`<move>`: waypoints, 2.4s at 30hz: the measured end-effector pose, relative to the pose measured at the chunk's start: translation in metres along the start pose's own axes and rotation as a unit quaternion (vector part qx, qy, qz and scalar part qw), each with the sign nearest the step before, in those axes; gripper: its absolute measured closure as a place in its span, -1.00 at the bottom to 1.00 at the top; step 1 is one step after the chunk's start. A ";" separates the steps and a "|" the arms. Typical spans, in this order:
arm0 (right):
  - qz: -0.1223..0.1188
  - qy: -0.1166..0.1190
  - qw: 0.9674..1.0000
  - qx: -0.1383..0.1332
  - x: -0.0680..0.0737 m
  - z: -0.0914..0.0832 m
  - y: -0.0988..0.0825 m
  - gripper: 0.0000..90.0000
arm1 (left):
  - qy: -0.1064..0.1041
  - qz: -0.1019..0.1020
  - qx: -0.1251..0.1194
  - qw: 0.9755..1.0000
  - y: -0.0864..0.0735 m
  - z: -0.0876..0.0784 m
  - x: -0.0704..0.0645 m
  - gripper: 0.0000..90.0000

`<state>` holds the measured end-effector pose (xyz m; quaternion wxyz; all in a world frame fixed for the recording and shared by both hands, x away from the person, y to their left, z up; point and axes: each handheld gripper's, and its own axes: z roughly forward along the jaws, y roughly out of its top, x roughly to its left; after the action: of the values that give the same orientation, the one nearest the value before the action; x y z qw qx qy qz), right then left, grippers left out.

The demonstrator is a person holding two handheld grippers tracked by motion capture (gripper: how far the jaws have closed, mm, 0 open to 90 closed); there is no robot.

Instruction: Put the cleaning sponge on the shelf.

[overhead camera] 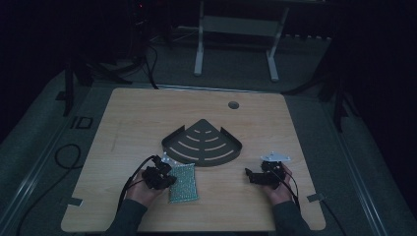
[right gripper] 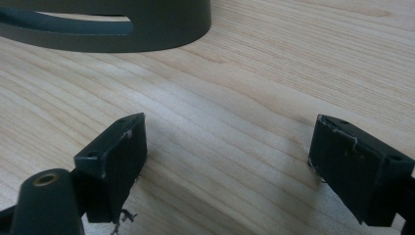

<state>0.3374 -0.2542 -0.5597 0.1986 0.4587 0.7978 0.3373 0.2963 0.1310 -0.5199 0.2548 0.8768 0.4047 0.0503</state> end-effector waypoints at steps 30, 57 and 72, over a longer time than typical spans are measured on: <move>0.000 0.000 1.000 0.000 0.000 0.000 0.000 -0.69 | 0.035 -0.015 0.031 0.999 -0.010 -0.016 0.040 0.99; 0.000 0.000 1.000 -0.001 0.000 0.000 0.000 -0.69 | 0.036 -0.005 0.070 0.997 0.002 -0.023 0.064 0.87; 0.000 0.000 1.000 0.000 0.000 0.000 0.000 -0.69 | 0.021 -0.037 0.094 0.995 0.010 -0.028 0.074 0.77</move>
<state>0.3374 -0.2542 -0.5598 0.1989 0.4587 0.7975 0.3376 0.3445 0.1918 -0.4997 0.1639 0.8802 0.4449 0.0211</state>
